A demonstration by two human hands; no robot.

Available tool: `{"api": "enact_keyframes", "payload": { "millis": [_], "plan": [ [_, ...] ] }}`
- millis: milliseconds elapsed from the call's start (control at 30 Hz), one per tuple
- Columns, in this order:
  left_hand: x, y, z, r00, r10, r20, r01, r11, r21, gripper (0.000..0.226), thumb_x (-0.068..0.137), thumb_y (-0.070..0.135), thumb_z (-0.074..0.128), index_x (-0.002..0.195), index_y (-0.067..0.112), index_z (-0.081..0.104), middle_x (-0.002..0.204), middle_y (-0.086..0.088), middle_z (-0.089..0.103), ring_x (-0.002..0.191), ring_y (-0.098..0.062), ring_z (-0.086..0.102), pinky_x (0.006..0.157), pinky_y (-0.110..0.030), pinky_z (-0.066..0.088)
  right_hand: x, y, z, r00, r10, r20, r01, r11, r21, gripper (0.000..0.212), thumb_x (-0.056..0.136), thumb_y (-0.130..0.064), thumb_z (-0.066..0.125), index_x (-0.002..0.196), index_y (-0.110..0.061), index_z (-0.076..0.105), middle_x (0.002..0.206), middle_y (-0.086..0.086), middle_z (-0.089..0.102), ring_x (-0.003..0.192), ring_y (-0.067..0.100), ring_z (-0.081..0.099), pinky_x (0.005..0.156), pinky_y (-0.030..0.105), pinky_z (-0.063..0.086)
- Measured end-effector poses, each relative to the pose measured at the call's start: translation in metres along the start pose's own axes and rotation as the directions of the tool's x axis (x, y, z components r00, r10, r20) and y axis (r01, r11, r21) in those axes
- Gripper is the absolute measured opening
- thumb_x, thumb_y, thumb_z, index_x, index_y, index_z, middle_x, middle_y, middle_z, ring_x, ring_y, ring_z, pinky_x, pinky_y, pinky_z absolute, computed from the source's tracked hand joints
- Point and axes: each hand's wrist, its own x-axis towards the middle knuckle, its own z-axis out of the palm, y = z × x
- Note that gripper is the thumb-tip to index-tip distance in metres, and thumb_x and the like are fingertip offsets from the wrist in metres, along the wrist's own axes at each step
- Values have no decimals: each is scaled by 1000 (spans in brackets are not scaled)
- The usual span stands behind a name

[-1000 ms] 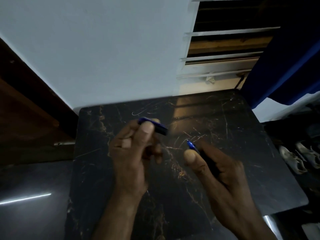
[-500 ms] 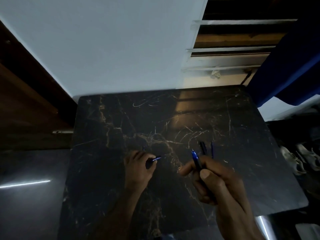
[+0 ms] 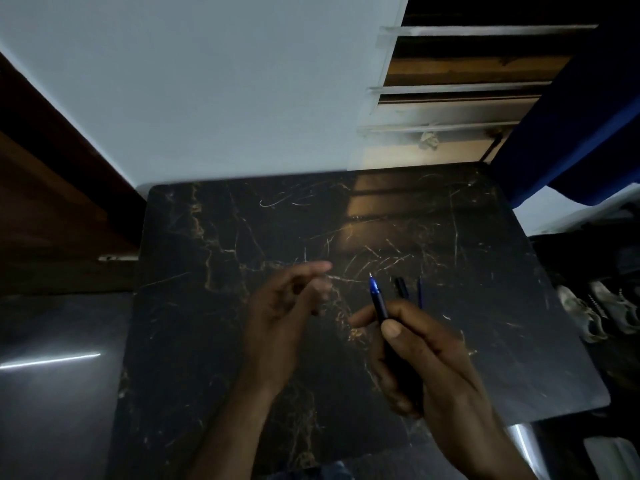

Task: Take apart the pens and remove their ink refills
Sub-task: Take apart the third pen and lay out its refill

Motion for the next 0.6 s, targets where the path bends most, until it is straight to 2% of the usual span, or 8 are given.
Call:
{"api": "enact_keyframes", "payload": {
  "millis": [33, 100, 133, 200, 300, 400, 500, 600],
  "plan": [
    [-3, 22, 5, 990, 25, 141, -10, 994, -106, 29, 106, 40, 67, 128, 24, 78, 100, 0, 77, 92, -18, 74, 77, -31, 59, 2, -3, 2, 1000, 6, 18, -7, 1000, 29, 31, 106, -41, 58, 118, -18, 75, 61, -1, 45, 46, 9, 37, 46, 20, 31],
    [-6, 55, 11, 932, 73, 354, -19, 988, -153, 35, 111, 39, 59, 132, 17, 76, 92, -6, 72, 84, -24, 71, 77, -31, 58, 6, -8, 5, 999, 24, 43, -28, 994, 105, 27, 104, -39, 61, 106, -17, 77, 60, -2, 43, 45, 6, 35, 46, 18, 29],
    [-4, 66, 14, 911, 81, 405, -35, 992, -120, 32, 113, 35, 57, 130, 16, 77, 90, -6, 71, 82, -25, 70, 77, -29, 57, 7, -11, 6, 998, 40, 53, -47, 989, 137, 27, 103, -39, 63, 102, -15, 76, 60, -3, 43, 45, 7, 34, 46, 17, 29],
    [3, 77, 14, 894, 109, 435, -85, 994, -74, 26, 113, 19, 57, 123, 9, 79, 89, 10, 72, 81, -9, 69, 77, -21, 53, 10, -18, 5, 995, 81, 60, -89, 985, 148, 30, 101, -41, 64, 98, -13, 76, 59, -4, 42, 45, 9, 31, 46, 17, 29],
    [8, 85, 11, 912, 139, 386, -97, 987, -127, 21, 107, 10, 62, 114, 2, 79, 83, 4, 74, 76, -6, 69, 73, -19, 54, 14, -26, 0, 996, 77, 50, -79, 996, 34, 32, 100, -42, 59, 94, -17, 78, 58, -7, 41, 45, 6, 32, 44, 16, 31],
    [3, 88, 14, 945, 224, 240, -206, 974, -98, 11, 101, 10, 72, 106, 5, 81, 91, 5, 80, 83, -1, 74, 76, -13, 54, 16, -29, 0, 994, -111, 20, 112, 978, -174, 36, 105, -45, 60, 93, -15, 73, 61, -14, 44, 50, -1, 39, 50, 13, 34],
    [-2, 92, 25, 946, 298, 129, -296, 954, -40, 12, 99, 12, 71, 104, 9, 81, 90, 19, 78, 80, 5, 73, 73, -8, 53, 15, -30, 1, 959, -282, -14, 259, 897, -358, 31, 106, -44, 56, 95, -19, 70, 68, -16, 51, 55, -2, 48, 55, 12, 37],
    [-4, 101, 36, 949, 313, 37, -310, 949, -64, 11, 98, 18, 72, 102, 14, 81, 86, 14, 79, 68, 4, 71, 63, -8, 52, 15, -34, 4, 903, -428, -39, 335, 758, -560, 20, 108, -37, 53, 99, -32, 70, 75, -16, 57, 60, -1, 55, 56, 10, 39]
  ]
}}
